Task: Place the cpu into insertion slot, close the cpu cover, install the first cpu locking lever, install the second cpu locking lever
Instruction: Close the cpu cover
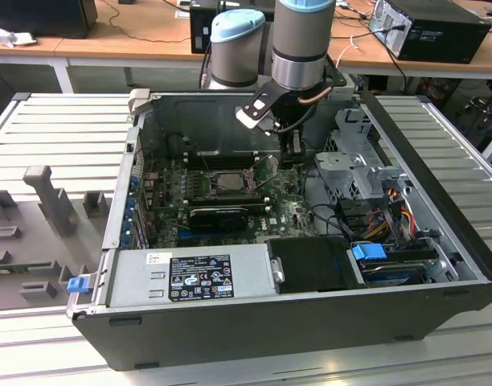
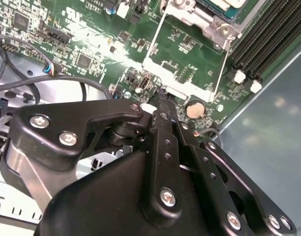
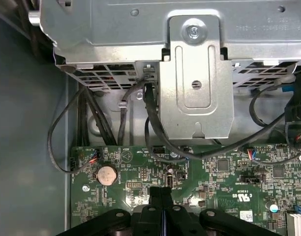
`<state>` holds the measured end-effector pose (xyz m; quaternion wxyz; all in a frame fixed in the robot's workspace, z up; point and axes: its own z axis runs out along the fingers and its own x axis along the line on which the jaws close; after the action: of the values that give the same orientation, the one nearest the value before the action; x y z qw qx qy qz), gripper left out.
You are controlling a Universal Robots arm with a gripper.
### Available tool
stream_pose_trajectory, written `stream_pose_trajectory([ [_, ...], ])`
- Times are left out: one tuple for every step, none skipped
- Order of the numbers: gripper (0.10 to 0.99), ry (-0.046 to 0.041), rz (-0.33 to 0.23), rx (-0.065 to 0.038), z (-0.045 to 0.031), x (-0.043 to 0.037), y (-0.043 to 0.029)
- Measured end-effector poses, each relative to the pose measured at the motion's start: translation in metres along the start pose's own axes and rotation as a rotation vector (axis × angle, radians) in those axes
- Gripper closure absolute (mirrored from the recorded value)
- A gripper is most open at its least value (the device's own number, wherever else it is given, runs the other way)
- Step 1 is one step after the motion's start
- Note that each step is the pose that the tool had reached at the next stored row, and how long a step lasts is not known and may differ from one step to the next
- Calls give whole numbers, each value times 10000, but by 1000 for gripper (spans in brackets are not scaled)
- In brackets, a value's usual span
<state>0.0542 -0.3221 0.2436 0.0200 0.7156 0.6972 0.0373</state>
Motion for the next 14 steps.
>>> stream_pose_trajectory([
  [980,-2,1,23,1,0,-5],
  [980,2,-11,58,1,0,-10],
  [980,4,-11,76,1,-1,-16],
  [980,4,-18,117,0,0,-16],
  [980,5,-31,210,-5,0,-16],
  [980,2,-37,262,-11,0,-15],
  [980,3,-38,295,-16,0,-15],
  [980,1,-37,314,-33,0,-14],
  [980,1,-36,314,-45,1,-13],
  [980,2,-35,315,-48,1,-13],
  [980,4,-36,314,-48,1,-12],
  [980,4,-37,314,-48,1,-14],
  [980,2,-38,315,-49,1,-17],
  [980,2,-38,315,-49,0,-22],
])
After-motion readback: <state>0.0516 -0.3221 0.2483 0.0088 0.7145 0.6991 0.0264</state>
